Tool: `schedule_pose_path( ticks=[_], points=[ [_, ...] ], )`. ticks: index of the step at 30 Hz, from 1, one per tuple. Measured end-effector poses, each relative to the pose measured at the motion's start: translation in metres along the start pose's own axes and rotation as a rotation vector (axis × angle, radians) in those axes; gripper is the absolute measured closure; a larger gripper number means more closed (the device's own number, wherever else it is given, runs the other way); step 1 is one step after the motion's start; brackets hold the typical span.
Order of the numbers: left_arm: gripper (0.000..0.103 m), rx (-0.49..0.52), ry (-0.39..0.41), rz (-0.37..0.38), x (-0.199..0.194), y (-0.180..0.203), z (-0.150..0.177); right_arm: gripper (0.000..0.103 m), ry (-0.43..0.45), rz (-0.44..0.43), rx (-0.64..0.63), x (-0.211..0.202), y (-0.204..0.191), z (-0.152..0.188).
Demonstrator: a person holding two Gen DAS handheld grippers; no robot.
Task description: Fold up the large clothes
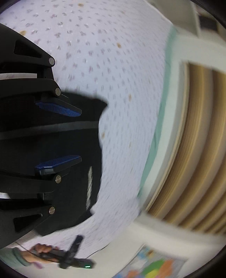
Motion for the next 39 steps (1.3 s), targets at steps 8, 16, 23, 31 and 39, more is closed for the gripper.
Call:
schedule_pose_path(
  ticks=[8, 16, 23, 31, 39],
  points=[
    [0.055, 0.025, -0.113, 0.017, 0.048, 0.081, 0.041, 0.02, -0.163, -0.063, -0.072, 0.024, -0.101, -0.011],
    [0.055, -0.039, -0.249, -0.069, 0.157, 0.05, 0.078, 0.014, -0.348, 0.076, -0.143, 0.137, -0.105, 0.046],
    [0.055, 0.035, -0.191, -0.092, 0.14, 0.065, 0.082, 0.019, -0.302, 0.062, -0.15, 0.11, -0.113, 0.046],
    [0.054, 0.062, -0.089, -0.078, 0.058, 0.091, 0.109, 0.024, -0.222, 0.064, -0.219, 0.019, -0.148, 0.076],
    [0.053, -0.015, -0.168, -0.064, 0.095, 0.063, 0.131, 0.025, -0.263, 0.06, -0.153, 0.057, -0.12, 0.103]
  ],
)
Point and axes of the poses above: each gripper's, at about its wrist camera, not at the fingertips, and x roughly the way its jaws point, y to its right, z to its underside, the point moved 2 cm from there along x, roughly the way its jaws point, and after that the axes turned 14 degrees about -x, right-handed, at the moved point
